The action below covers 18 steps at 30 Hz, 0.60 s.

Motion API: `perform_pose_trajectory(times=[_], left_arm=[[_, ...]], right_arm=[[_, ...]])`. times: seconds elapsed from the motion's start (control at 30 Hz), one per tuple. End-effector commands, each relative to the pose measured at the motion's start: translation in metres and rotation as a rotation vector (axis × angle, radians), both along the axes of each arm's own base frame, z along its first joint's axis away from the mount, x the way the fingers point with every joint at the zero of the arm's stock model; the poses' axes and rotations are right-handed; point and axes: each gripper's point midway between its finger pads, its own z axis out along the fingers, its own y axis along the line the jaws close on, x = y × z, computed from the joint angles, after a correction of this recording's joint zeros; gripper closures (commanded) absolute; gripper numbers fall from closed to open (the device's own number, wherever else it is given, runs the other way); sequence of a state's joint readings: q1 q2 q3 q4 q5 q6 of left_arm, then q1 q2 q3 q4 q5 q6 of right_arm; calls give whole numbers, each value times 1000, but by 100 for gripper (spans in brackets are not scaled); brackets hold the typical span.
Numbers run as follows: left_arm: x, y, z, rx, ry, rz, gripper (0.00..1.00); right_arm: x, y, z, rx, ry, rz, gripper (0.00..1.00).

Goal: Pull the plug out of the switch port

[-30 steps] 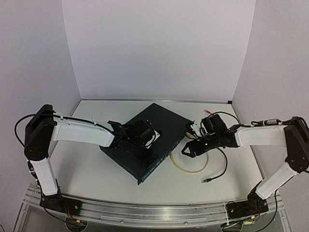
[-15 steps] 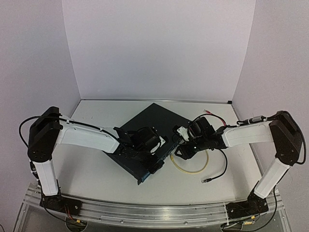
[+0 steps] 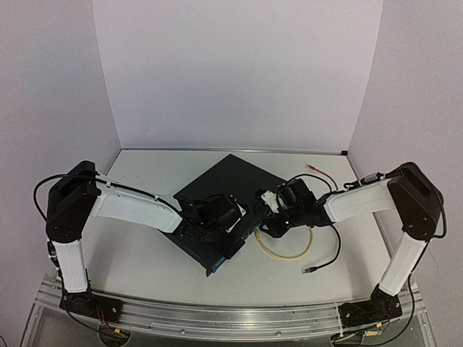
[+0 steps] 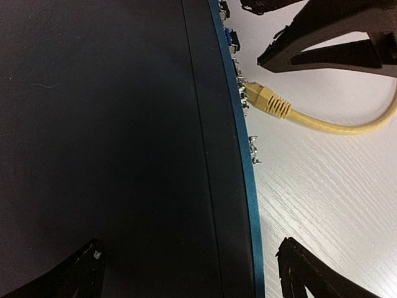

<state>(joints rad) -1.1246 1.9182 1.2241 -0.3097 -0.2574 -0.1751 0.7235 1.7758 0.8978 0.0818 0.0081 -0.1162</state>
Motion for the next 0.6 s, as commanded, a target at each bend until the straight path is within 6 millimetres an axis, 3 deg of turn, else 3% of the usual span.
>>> perform_pose_trajectory(times=[0.0, 0.57], left_arm=[[-8, 19, -20, 54, 42, 28, 5], [-18, 36, -35, 114, 43, 51, 6]], right_arm=[[16, 14, 16, 50, -69, -1, 56], [16, 18, 13, 57, -74, -11, 62]])
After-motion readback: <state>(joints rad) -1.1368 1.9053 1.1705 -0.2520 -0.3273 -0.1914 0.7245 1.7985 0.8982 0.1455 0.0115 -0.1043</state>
